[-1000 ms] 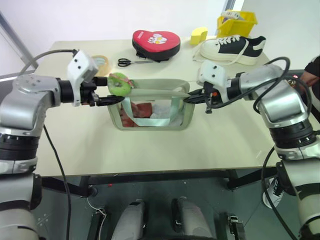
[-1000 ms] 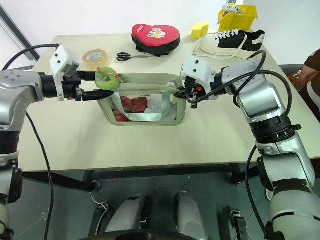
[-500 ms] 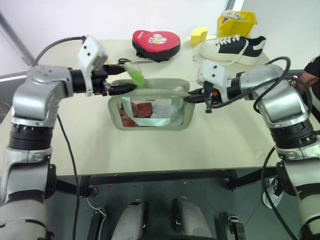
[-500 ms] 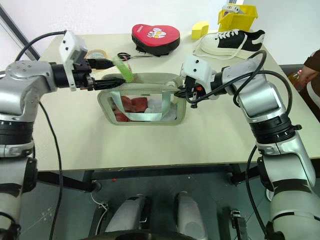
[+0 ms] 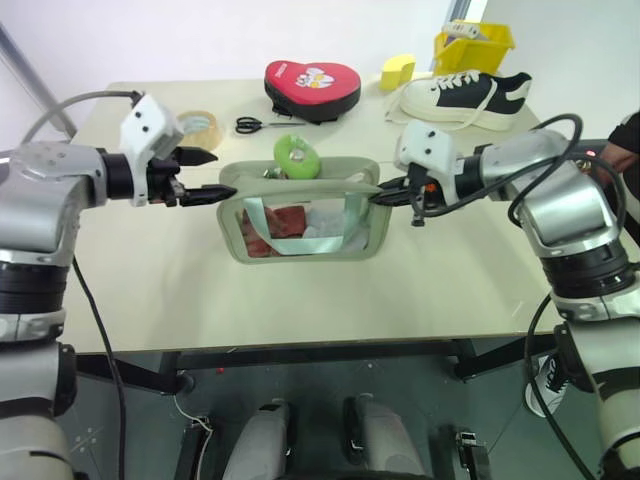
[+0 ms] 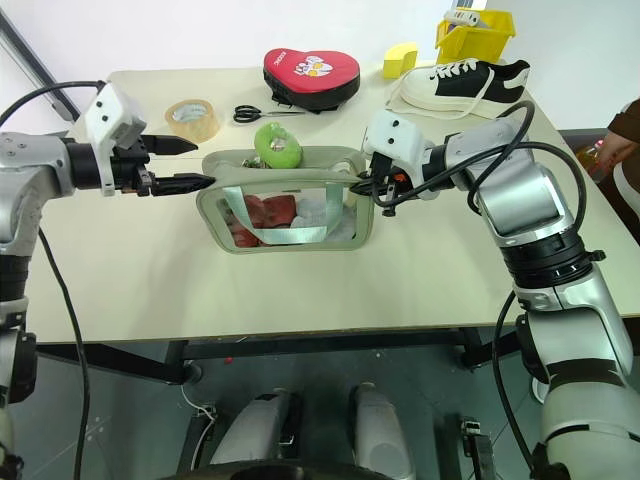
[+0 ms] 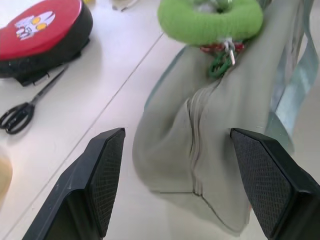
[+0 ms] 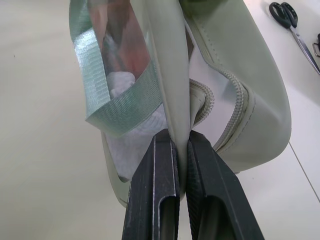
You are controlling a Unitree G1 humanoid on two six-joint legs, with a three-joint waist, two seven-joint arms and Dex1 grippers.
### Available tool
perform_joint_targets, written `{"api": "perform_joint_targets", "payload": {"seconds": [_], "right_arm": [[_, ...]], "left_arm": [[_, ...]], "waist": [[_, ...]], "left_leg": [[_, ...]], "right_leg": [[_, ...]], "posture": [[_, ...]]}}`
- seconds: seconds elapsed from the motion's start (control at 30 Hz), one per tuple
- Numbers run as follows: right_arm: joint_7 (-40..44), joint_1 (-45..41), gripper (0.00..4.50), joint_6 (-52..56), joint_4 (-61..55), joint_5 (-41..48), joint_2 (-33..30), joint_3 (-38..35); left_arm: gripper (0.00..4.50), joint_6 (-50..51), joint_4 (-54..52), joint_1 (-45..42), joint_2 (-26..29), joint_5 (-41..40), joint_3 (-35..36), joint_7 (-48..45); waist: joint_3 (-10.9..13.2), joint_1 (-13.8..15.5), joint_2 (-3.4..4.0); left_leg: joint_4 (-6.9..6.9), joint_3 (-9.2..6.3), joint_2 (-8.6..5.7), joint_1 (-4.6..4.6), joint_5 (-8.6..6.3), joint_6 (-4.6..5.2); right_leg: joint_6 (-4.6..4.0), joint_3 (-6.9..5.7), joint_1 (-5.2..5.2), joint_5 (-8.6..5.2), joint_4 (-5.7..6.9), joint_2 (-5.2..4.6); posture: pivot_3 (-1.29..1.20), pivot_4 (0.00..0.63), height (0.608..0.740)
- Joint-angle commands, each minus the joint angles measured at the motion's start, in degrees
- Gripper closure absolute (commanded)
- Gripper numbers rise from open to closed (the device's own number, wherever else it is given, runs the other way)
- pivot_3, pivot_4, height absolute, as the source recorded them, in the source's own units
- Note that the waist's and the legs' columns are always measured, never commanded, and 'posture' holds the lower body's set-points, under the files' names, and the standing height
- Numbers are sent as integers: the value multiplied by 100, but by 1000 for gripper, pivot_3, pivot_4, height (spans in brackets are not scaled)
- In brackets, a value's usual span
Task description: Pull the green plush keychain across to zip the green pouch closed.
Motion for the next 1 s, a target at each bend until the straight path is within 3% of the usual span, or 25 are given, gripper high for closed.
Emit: {"api": "perform_joint_targets", "payload": {"seconds": [0.03, 0.23, 0.53, 0.73, 0.97, 1.0], "right_arm": [[-11, -69, 4500, -20, -171, 27, -51, -101], [17, -102, 4500, -24, -150, 19, -53, -83], [22, -101, 4500, -32, -140, 13, -51, -72], [22, -89, 4500, -42, -147, 5, -64, -69], [19, -85, 4500, -42, -139, 12, -41, -59], [21, -86, 4500, -47, -136, 12, -40, -56]], "left_arm": [[921, 41, -334, 307, 9, -68, -26, -87], [921, 216, -564, 431, -56, -111, 14, 39], [921, 254, -149, -213, 155, -75, 278, 94], [921, 1027, -1037, 273, 392, -808, 415, -320], [921, 456, -1142, 936, 247, -262, 99, 179], [1152, 395, -1012, 858, 133, -182, 89, 341]], "waist": [[-1, -1, 1], [-1, 14, 1], [-1, -1, 1], [0, -14, 2], [-1, 8, 0], [-1, 15, 0]], "left_leg": [[0, 0, 0, 0, 0, 0], [2, 0, 0, 2, 0, 0], [1, 0, 0, 2, 0, 0], [-2, 1, 0, 0, -1, 2], [-1, -1, 1, 2, -1, 2], [0, -2, 0, 1, -1, 2]], "right_leg": [[0, 0, 0, 0, 0, 0], [0, 0, 4, 0, 1, -1], [0, -1, 2, 0, 1, 1], [0, 1, 0, 0, -2, 0], [-1, 1, 0, 0, 1, 0], [-1, 0, 1, 0, 0, 0]], "posture": [[0, 150, 740], [0, 150, 740], [0, 150, 740], [0, 150, 740], [0, 150, 740], [0, 150, 740]]}}
